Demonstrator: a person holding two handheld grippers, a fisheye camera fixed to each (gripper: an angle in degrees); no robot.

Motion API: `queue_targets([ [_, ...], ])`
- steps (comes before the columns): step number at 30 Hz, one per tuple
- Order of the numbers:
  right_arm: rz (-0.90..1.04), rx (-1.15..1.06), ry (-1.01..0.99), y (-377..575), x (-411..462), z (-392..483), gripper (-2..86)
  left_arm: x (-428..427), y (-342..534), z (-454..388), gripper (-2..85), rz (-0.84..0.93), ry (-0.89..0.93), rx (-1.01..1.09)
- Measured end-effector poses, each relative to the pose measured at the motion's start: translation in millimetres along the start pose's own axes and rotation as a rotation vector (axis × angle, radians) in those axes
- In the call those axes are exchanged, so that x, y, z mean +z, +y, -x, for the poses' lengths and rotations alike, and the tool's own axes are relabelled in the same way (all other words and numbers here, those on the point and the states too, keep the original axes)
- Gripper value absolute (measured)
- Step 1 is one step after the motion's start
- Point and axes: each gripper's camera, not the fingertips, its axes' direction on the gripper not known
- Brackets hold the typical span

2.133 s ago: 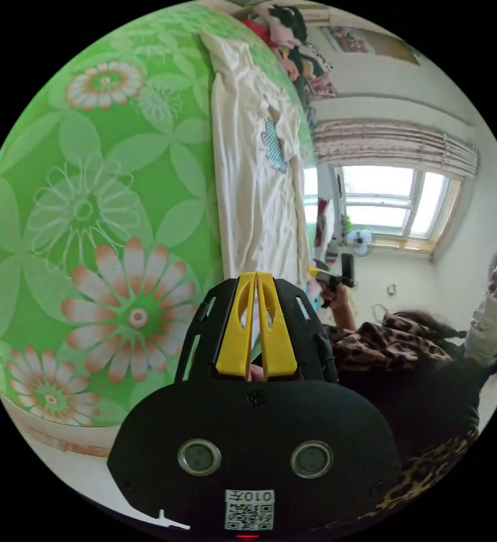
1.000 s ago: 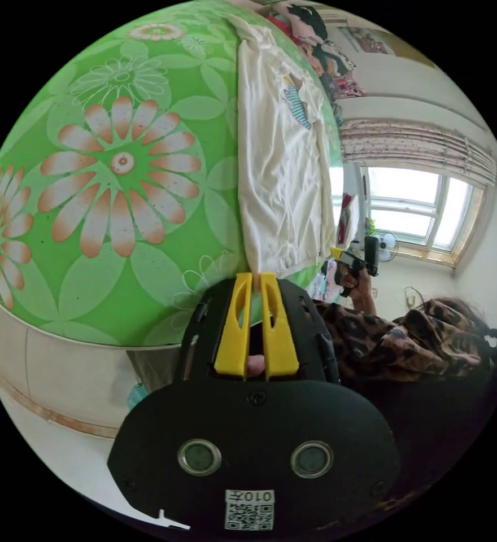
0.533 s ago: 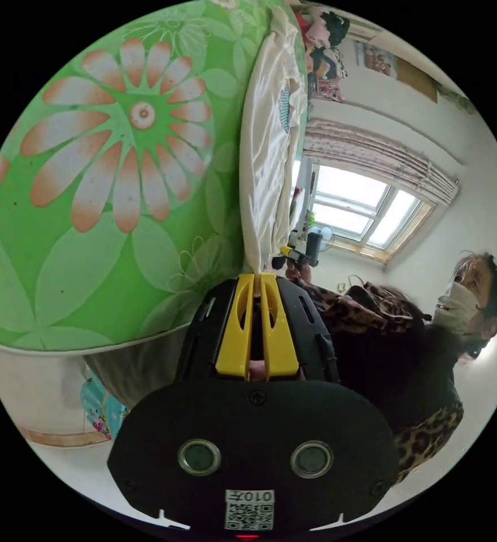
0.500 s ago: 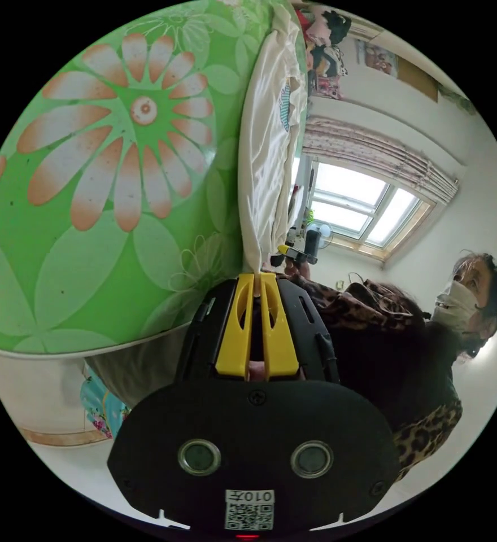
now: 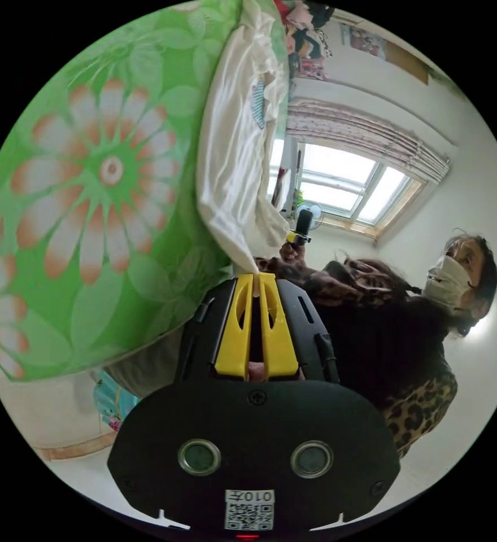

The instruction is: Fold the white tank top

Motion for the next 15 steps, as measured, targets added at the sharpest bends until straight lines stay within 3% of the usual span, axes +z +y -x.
queue_targets([
  [8, -0.098, -0.164, -0.069, -146, -78, -26, 4.1, -91, -158, -90, 0.3, 0.053, -0.041, 0.232],
  [12, -0.181, -0.048, -0.204, -257, -119, -85, 4.2, -143, -250, -99, 0.3, -0.007, -0.010, 0.182],
  [15, -0.277, 0.101, -0.206, -320, -133, -140, 4.3, -181, -315, -84, 0.3, -0.147, 0.020, 0.039],
])
